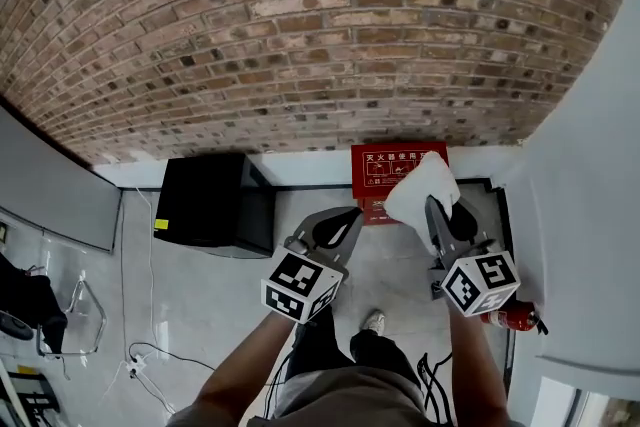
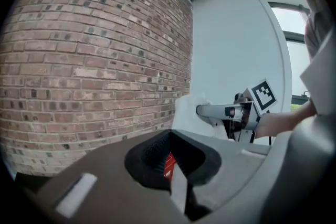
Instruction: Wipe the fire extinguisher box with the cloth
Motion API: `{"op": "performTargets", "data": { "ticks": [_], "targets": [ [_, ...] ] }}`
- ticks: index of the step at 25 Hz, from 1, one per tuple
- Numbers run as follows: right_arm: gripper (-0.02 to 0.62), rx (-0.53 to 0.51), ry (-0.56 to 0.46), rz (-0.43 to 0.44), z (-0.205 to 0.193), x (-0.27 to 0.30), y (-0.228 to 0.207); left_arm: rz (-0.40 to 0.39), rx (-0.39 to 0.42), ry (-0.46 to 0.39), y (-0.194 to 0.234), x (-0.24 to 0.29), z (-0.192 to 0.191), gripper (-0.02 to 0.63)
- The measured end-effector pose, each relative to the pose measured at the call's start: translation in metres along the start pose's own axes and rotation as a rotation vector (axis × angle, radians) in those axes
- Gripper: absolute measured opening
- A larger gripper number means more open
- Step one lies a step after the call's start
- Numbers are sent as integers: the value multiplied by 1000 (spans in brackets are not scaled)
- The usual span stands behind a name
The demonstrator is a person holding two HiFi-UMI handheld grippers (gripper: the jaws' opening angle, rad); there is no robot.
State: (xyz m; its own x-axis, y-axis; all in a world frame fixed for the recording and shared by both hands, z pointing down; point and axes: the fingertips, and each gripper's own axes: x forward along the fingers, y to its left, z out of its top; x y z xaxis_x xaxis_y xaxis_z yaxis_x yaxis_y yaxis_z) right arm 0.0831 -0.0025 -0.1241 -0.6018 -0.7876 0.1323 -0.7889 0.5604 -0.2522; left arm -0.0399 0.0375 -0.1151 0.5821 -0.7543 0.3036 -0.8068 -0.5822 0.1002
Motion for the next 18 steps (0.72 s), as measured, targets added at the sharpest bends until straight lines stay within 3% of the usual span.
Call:
{"op": "performTargets", "data": {
  "ticks": [8, 14, 18],
  "targets": [
    [118, -52, 122, -205, -57, 46, -91, -116, -2, 57, 56, 88, -44, 0],
    [118, -31, 276, -406, -149, 96, -204, -199, 12, 113, 118, 167, -103, 0],
    [118, -36, 398, -497, -213, 138, -283, -217, 14, 158, 156, 223, -143, 0]
  ]
}}
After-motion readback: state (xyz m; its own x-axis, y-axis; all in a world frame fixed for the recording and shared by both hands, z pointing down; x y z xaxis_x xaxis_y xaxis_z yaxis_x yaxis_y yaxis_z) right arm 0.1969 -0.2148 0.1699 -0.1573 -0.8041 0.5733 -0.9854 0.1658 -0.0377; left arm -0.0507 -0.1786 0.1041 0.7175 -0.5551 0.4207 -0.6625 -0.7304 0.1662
